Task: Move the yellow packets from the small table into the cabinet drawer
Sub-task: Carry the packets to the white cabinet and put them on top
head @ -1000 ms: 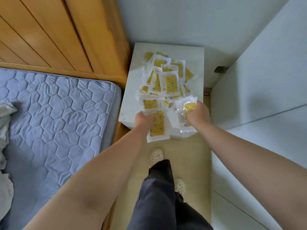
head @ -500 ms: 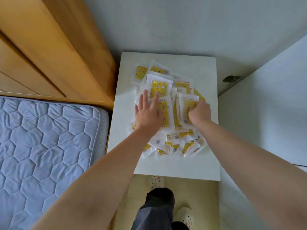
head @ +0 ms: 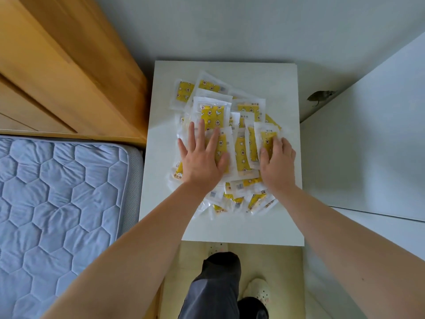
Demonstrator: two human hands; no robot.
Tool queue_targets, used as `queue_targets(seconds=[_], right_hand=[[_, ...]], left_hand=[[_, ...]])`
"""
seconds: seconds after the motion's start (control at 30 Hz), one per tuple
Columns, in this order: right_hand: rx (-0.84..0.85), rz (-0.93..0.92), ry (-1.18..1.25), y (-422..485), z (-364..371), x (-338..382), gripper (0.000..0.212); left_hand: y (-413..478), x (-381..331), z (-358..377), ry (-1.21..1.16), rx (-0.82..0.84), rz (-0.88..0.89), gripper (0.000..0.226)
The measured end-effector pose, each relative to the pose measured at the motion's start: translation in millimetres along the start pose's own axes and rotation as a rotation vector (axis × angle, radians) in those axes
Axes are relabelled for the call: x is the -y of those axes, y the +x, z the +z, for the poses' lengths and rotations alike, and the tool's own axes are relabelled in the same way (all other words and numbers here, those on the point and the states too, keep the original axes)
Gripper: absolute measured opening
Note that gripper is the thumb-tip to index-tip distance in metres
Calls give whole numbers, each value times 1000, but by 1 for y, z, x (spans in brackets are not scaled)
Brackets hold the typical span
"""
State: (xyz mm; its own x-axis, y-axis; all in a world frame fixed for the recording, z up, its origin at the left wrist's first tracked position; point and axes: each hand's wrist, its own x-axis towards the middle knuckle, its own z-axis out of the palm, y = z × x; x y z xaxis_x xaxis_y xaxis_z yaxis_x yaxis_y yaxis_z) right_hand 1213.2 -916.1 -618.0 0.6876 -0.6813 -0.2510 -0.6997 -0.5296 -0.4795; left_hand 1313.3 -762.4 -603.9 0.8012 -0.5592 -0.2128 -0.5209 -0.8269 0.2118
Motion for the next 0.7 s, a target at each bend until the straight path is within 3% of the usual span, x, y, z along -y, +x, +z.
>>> queue_targets(seconds=[0.47,0.7], right_hand=[[138,38,90,-16,-24,-26,61],[159,-138,-31,-41,-29,-27,63]], left_hand=[[-40,-24,3,87,55,85,63],[-54,-26,0,129,60,134,65]])
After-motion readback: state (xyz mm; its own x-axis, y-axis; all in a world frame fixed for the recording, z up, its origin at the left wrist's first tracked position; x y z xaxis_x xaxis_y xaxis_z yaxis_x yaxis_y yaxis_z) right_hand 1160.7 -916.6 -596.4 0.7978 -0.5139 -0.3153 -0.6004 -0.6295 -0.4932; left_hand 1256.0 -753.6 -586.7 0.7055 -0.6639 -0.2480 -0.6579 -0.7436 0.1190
